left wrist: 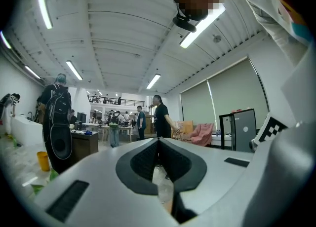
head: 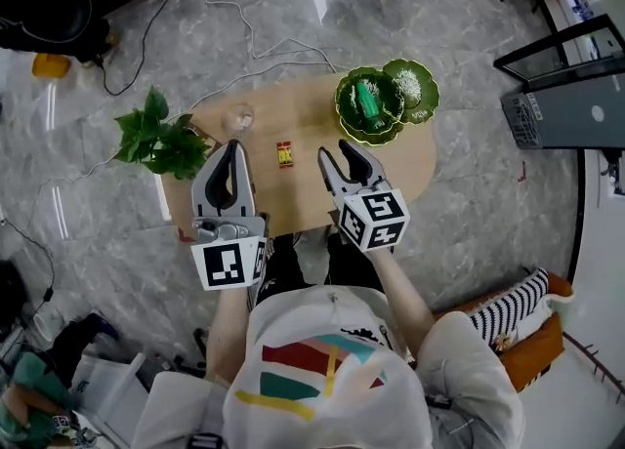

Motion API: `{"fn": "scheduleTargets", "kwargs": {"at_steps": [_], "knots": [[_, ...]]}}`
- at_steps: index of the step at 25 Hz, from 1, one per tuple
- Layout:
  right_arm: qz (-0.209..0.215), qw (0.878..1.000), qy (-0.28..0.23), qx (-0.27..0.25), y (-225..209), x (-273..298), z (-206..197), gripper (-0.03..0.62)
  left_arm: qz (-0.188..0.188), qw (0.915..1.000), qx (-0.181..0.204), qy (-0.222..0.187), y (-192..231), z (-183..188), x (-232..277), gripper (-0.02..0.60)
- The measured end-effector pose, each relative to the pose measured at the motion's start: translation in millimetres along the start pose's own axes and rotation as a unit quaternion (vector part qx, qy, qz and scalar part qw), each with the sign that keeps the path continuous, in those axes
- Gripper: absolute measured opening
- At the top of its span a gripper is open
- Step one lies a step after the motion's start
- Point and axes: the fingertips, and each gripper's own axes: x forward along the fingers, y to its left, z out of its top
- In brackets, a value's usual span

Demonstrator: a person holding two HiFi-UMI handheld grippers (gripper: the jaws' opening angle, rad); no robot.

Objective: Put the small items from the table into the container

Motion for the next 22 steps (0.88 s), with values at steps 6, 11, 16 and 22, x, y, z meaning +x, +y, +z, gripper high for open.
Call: {"fn": "scheduleTargets", "kwargs": {"at_steps": [6, 11, 16, 22], "knots": [[0.012, 0.985, 0.137, 0.106, -21, 115, -139, 0.163, 0.022, 0.9990, 0.005, 0.038, 40, -82, -2, 0.006], [-0.013, 0.966, 0.232, 0.113, -39, 185, -260, 0.163, 0.044, 0.9965, -0.008, 0.071, 62, -162, -7, 0.006], [-0.053, 0.958, 0.265, 0.096, -52, 210, -317, 0.163, 0.048, 0.9936, -0.019, 0.100, 66, -210, -18, 0.006], [-0.083, 0.959, 0.271, 0.013, -51, 216, -328, 0.133, 0.056, 0.9929, -0.016, 0.104, 74, -220, -17, 0.006]]}}
